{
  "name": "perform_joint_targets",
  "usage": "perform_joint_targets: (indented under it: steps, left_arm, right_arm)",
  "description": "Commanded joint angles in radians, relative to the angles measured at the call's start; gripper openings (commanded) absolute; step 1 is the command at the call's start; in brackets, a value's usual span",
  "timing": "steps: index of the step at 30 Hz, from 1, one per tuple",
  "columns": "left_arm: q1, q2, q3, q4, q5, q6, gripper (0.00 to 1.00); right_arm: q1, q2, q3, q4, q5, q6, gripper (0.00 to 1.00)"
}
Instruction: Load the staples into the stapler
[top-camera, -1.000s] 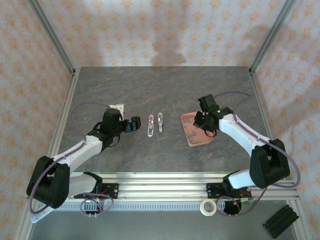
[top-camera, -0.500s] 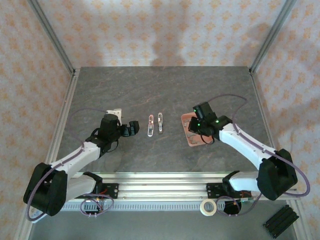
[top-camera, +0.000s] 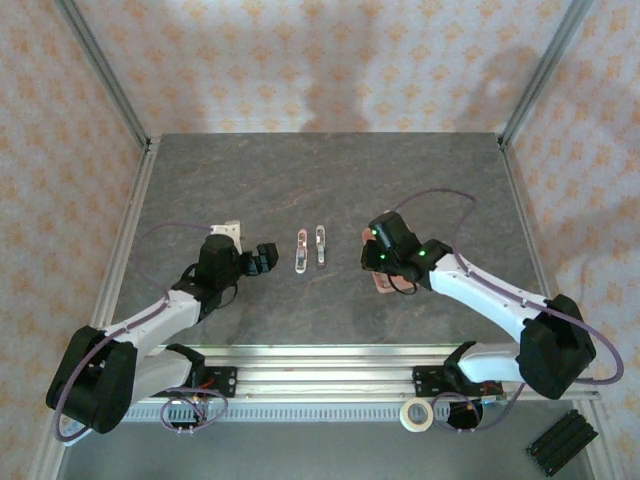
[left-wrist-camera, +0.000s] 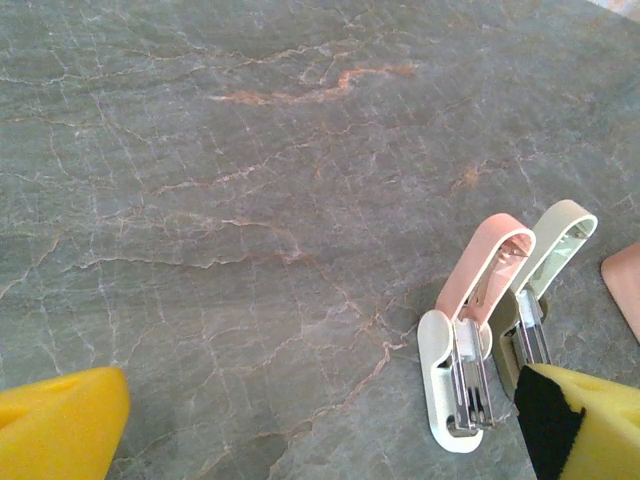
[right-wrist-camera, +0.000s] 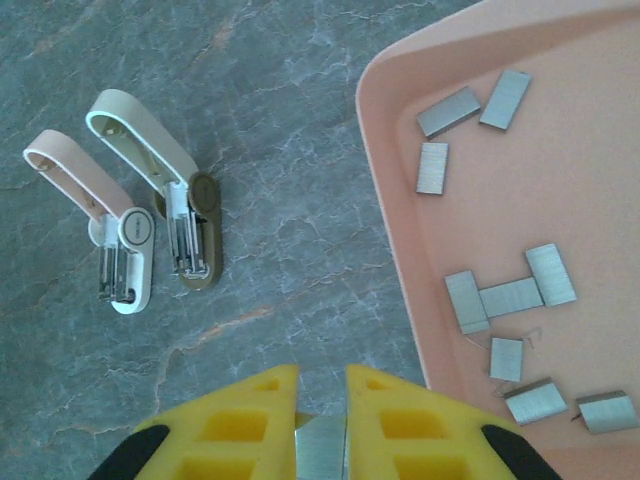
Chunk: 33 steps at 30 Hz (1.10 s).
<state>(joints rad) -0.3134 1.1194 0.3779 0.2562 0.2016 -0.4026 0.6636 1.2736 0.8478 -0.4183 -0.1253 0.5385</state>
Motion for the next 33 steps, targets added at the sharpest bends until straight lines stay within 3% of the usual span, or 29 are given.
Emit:
perform_joint_targets:
  steps: [1,12,33]
  left_arm:
    - [0.007,-0.007,-0.035,0.066,-0.030,-0.019,1.00]
    - [0.008,-0.006,-0.093,0.183,-0.033,-0.002,0.99]
    - [0.008,-0.053,-0.192,0.312,-0.031,0.061,1.00]
  right_arm:
    - [0.024,-0.004,-0.002,0.036,0.053,-0.003,0.17]
    - [0.094,0.023,-0.009,0.136,0.087,-0.004,0.16]
    - [0.117,0.159,0.019,0.273,0.072,-0.059,0.16]
